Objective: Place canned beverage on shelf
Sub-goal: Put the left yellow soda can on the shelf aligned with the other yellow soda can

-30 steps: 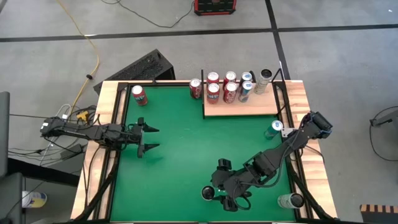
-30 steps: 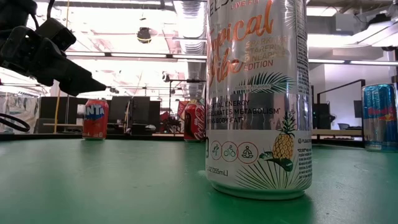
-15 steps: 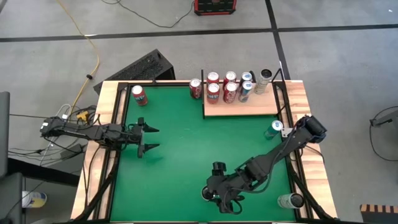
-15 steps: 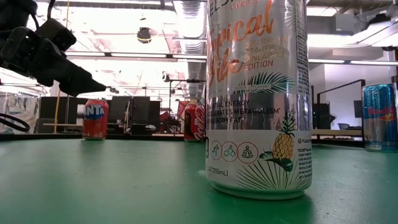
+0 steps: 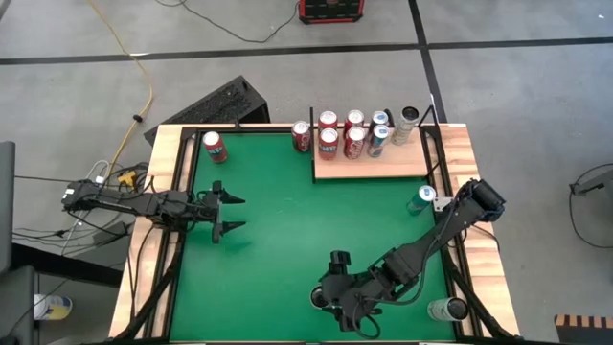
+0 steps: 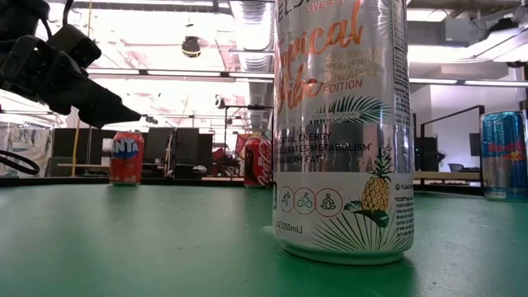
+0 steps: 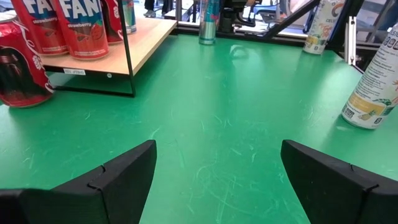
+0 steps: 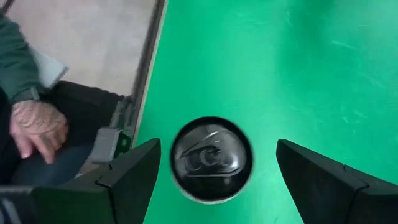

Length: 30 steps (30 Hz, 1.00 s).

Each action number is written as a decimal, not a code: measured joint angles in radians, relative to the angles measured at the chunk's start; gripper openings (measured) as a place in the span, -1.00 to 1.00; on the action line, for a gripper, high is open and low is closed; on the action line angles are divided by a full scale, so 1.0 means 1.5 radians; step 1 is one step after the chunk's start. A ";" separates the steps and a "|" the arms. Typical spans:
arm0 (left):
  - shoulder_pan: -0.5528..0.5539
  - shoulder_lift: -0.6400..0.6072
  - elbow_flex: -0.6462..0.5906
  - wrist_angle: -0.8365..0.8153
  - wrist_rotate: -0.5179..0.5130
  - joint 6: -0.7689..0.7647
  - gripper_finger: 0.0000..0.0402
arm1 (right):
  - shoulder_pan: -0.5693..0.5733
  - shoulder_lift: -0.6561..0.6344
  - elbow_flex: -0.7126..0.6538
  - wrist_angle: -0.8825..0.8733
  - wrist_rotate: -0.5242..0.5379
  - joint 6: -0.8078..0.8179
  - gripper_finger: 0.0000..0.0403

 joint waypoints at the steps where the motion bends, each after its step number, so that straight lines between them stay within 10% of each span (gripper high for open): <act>1: 0.000 0.000 0.000 0.000 0.000 0.000 0.64 | 0.001 0.000 0.000 -0.001 0.011 -0.001 0.71; 30: 0.000 -0.001 0.000 0.000 0.000 0.000 0.64 | 0.005 0.077 0.000 0.030 0.006 -0.013 0.71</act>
